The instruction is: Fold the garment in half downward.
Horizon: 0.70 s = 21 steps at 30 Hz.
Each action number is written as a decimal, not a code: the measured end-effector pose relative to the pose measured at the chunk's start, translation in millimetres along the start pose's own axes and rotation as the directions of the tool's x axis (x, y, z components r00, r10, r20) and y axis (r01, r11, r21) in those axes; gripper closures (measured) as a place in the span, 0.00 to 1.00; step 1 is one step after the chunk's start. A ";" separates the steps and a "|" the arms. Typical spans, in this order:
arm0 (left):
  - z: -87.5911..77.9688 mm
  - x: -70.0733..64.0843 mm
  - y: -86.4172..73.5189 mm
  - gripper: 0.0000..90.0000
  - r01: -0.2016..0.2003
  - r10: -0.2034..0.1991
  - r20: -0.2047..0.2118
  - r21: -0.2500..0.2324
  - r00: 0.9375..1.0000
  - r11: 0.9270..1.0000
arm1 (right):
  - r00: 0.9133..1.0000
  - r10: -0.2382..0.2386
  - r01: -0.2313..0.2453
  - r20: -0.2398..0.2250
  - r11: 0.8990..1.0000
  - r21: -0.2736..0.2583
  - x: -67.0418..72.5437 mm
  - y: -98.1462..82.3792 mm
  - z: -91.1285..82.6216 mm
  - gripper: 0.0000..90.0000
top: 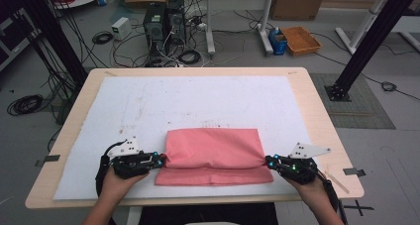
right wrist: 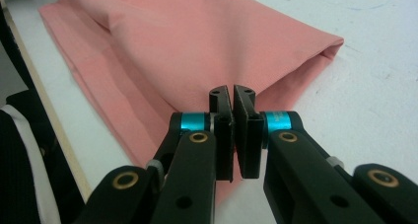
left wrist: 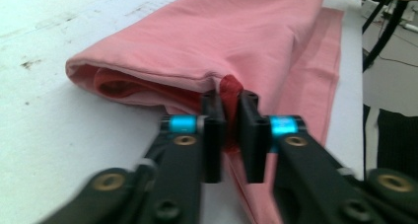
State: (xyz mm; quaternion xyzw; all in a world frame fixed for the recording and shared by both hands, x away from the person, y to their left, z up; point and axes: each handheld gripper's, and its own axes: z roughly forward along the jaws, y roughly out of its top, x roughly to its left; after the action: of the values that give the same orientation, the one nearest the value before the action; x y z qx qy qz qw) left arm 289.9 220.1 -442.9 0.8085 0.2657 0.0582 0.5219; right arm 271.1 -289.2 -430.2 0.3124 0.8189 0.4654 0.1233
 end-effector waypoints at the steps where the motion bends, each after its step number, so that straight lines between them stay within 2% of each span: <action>1: 0.5 -1.4 -0.6 0.84 -0.013 0.013 0.004 0.003 1.000 1.000 | 1.000 -0.002 0.002 0.001 1.000 0.004 0.5 0.1 0.8 0.97; 2: 1.6 -3.5 -0.9 0.72 -0.021 0.021 0.001 0.004 1.000 1.000 | 1.000 -0.003 0.003 0.000 1.000 0.012 0.8 -0.1 3.3 0.97; 3: 3.1 -4.7 -1.1 0.72 -0.020 0.020 -0.003 0.009 1.000 1.000 | 1.000 -0.003 0.003 0.000 1.000 0.012 0.8 -0.1 3.3 0.97; 4: 4.5 -5.9 -1.2 0.63 -0.005 0.005 -0.002 0.019 1.000 1.000 | 1.000 -0.003 0.003 -0.002 1.000 0.014 0.5 -0.7 4.7 0.97; 7: 6.9 -7.4 -2.7 0.56 0.000 0.000 -0.007 0.039 1.000 0.999 | 1.000 0.009 -0.009 -0.007 1.000 0.028 -1.2 -4.3 8.2 0.96; 8: 6.8 -7.6 -2.8 0.51 0.009 -0.009 -0.014 0.043 1.000 0.999 | 1.000 0.013 -0.013 -0.007 0.999 0.034 -2.1 -6.4 9.6 0.92; 10: 4.1 -8.2 -2.0 0.51 0.004 -0.002 -0.040 0.039 0.999 0.999 | 1.000 0.018 -0.018 -0.011 0.999 0.041 -2.3 -7.1 9.7 0.91; 11: 2.1 -8.3 -1.3 0.51 0.001 0.001 -0.057 0.034 0.998 0.999 | 1.000 0.015 -0.015 -0.009 0.999 0.038 -2.9 -8.0 10.0 0.86; 13: -1.5 -7.1 0.2 0.51 0.011 -0.010 -0.082 0.013 0.997 1.000 | 1.000 0.021 -0.021 -0.008 0.999 0.039 -3.5 -8.1 10.1 0.85; 15: -2.9 -6.6 2.4 0.52 0.020 -0.021 -0.092 -0.010 0.996 1.000 | 1.000 0.023 -0.022 -0.010 0.999 0.035 -4.3 -8.6 11.4 0.84; 16: -3.5 -7.1 3.6 0.56 0.011 -0.013 -0.085 -0.018 0.996 1.000 | 1.000 0.026 -0.025 -0.014 0.999 0.039 -4.2 -8.8 11.9 0.84; 17: -3.5 -8.5 4.9 0.63 -0.003 0.001 -0.078 -0.020 0.997 1.000 | 1.000 0.023 -0.022 -0.013 0.999 0.043 -4.2 -8.9 12.7 0.84; 18: -2.9 -10.5 6.1 0.76 -0.018 0.017 -0.070 -0.013 0.997 1.000 | 1.000 0.015 -0.015 -0.015 0.999 0.045 -3.3 -9.0 14.3 0.85; 19: -1.8 -12.7 7.0 0.76 -0.037 0.036 -0.070 -0.002 0.997 0.999 | 1.000 0.015 -0.015 -0.015 0.999 0.045 -3.3 -9.0 14.3 0.85; 21: 0.1 -15.9 8.0 0.87 -0.064 0.065 -0.070 0.015 0.995 0.998 | 1.000 0.003 -0.003 -0.014 0.999 0.052 -2.1 -9.1 15.1 0.91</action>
State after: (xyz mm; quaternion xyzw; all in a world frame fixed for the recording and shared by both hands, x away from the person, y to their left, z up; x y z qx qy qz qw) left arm 279.4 209.6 -433.0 0.8175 0.2580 0.1017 0.5047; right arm 276.5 -283.5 -446.1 0.3134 0.8312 0.4463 0.1084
